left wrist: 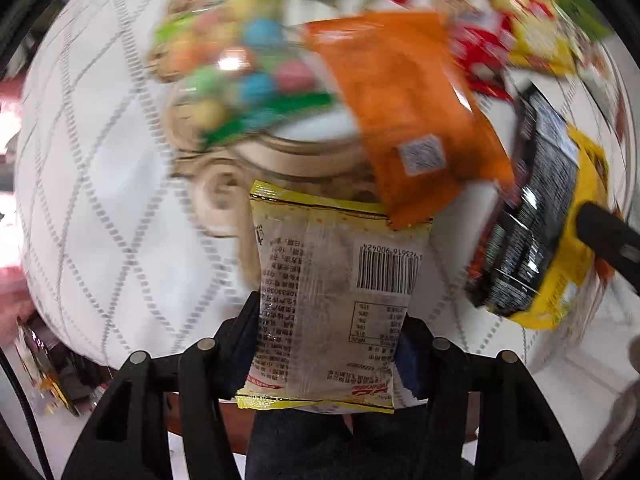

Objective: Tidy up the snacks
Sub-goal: 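Grasp the yellow-black noodle bag with right gripper while left gripper grasps clear bread bag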

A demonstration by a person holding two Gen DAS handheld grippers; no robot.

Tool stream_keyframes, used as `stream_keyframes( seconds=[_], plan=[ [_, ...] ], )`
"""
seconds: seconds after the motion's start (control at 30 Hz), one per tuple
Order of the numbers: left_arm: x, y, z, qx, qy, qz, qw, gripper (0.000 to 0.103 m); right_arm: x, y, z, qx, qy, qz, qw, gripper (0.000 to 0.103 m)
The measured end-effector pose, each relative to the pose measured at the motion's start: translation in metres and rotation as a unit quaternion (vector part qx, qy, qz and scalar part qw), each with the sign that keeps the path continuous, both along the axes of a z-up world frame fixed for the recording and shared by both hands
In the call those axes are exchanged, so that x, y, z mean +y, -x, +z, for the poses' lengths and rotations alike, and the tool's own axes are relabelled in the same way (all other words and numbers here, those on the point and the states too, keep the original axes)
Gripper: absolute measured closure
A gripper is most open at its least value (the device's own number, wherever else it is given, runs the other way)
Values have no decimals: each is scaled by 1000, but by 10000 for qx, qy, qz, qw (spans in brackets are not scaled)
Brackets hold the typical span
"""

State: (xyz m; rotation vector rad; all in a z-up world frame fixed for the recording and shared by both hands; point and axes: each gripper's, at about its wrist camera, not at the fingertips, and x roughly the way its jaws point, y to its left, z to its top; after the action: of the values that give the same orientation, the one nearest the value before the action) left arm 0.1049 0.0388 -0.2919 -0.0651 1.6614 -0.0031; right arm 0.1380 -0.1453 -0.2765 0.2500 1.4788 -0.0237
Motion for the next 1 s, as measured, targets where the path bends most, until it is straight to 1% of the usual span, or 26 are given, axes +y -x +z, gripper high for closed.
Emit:
stream_keyframes(
  seconds=[0.03, 0.1, 0.13, 0.17, 0.2, 0.23, 0.27, 0.33, 0.43, 0.5, 0.57, 0.67, 0.73, 0.8, 0.83, 0.93, 1.0],
  plan=[
    [5, 0, 0, 15, 10, 90, 10000, 47, 6, -5, -7, 75, 118, -8, 9999, 0],
    [14, -1, -2, 12, 32, 273, 9996, 47, 18, -14, -29, 360, 433, -20, 9984, 0],
    [16, 0, -3, 11, 66, 347, 9994, 47, 21, -16, -38, 507, 491, -66, 9975, 1],
    [18, 0, -4, 22, 99, 374, 9992, 47, 24, -16, -47, 648, 421, -126, 9969, 4],
    [18, 0, -6, 42, 121, 400, 9991, 47, 25, -16, -54, 726, 348, -165, 9966, 8],
    [19, 2, -7, 57, 166, 429, 9989, 47, 27, -14, -56, 720, 413, -116, 9965, 10],
    [21, 3, -4, 69, 194, 435, 9988, 47, 30, -11, -56, 646, 494, 26, 9967, 14],
    [21, 7, -5, 85, 246, 416, 9988, 47, 36, -2, -54, 554, 549, 436, 9960, 14],
    [21, 9, -11, 124, 323, 348, 9988, 46, 41, 17, -58, 672, 565, 907, 9920, 14],
    [22, 12, -17, 165, 406, 270, 9987, 43, 42, 28, -60, 695, 596, 1092, 9898, 14],
    [21, 9, -21, 217, 438, 160, 9987, 40, 40, 33, -61, 676, 509, 1038, 9910, 14],
    [20, 5, -29, 250, 433, 112, 9987, 39, 37, 35, -63, 577, 451, 838, 9938, 12],
    [18, 9, -33, 241, 417, 103, 9988, 39, 34, 34, -62, 512, 440, 620, 9958, 12],
    [19, -3, -50, 219, 405, 69, 9989, 39, 32, 30, -64, 502, 469, 394, 9969, 12],
    [20, 0, -51, 204, 403, 58, 9990, 39, 19, 24, -66, 511, 477, 323, 9970, 12],
    [19, 9, -50, 154, 406, 23, 9991, 39, 18, 15, -72, 526, 559, 121, 9970, 12],
    [16, 5, -44, 132, 426, 10, 9990, 39, 17, 11, -77, 528, 644, 38, 9965, 12]
  ],
)
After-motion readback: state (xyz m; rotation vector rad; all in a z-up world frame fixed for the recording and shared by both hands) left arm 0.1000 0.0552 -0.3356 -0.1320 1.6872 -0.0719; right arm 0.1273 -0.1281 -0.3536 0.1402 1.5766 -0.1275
